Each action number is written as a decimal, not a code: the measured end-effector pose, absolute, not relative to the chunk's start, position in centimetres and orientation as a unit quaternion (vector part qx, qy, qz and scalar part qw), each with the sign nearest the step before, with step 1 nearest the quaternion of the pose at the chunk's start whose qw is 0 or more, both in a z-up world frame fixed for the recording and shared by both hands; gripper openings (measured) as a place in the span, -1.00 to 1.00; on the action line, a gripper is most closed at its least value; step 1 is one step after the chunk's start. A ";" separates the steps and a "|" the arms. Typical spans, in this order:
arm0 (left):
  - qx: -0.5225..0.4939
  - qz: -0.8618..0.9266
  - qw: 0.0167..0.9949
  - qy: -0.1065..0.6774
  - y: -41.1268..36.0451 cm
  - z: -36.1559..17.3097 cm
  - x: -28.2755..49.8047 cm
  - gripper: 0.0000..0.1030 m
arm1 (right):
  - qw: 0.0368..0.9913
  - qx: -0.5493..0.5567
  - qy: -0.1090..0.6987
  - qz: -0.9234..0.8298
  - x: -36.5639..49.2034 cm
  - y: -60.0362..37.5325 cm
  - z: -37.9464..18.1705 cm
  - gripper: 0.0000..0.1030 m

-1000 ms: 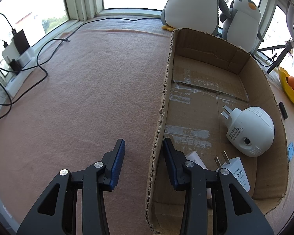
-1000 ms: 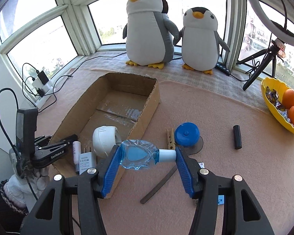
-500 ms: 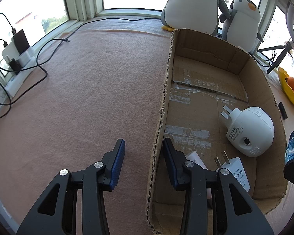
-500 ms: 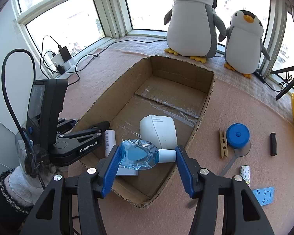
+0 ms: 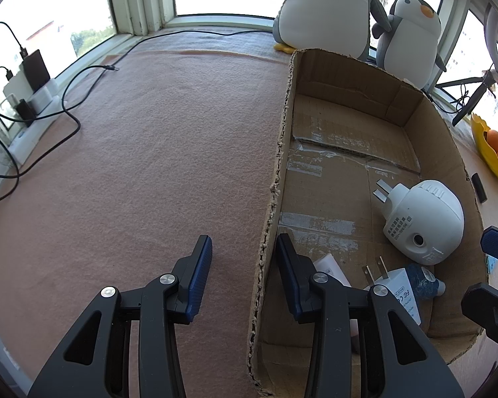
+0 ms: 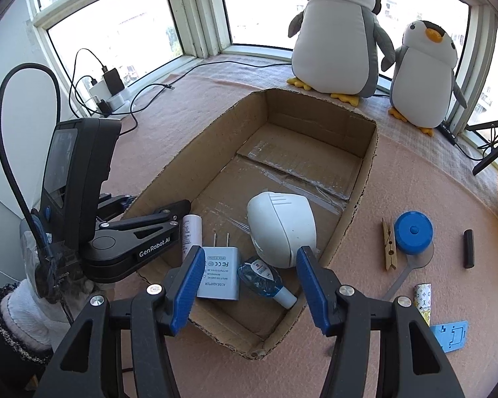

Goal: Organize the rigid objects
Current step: 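Carry the clear bottle into the box and release it, then move the right tool to the black cylinder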

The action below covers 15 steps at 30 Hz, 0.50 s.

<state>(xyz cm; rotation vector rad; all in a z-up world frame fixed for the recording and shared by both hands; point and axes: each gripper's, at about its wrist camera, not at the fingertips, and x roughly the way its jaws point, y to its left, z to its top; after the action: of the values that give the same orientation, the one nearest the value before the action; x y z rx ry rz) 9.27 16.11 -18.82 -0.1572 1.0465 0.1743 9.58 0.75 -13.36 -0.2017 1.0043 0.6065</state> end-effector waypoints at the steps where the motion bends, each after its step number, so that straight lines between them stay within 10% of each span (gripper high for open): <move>1: -0.075 0.083 0.860 0.499 16.1 -18.8 9.3 -0.27 | 0.828 -0.094 0.473 0.285 9.6 0.7 -13.3 0.03; 15: -0.075 0.083 0.860 0.498 16.1 -18.8 9.3 -0.27 | 0.849 -0.053 0.462 0.252 10.9 -4.2 -11.6 0.03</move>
<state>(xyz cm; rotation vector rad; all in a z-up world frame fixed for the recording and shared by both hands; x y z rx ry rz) 9.25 16.11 -18.83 -0.1576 1.0461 0.1742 10.90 -4.24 -11.64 -0.1122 0.9727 0.5307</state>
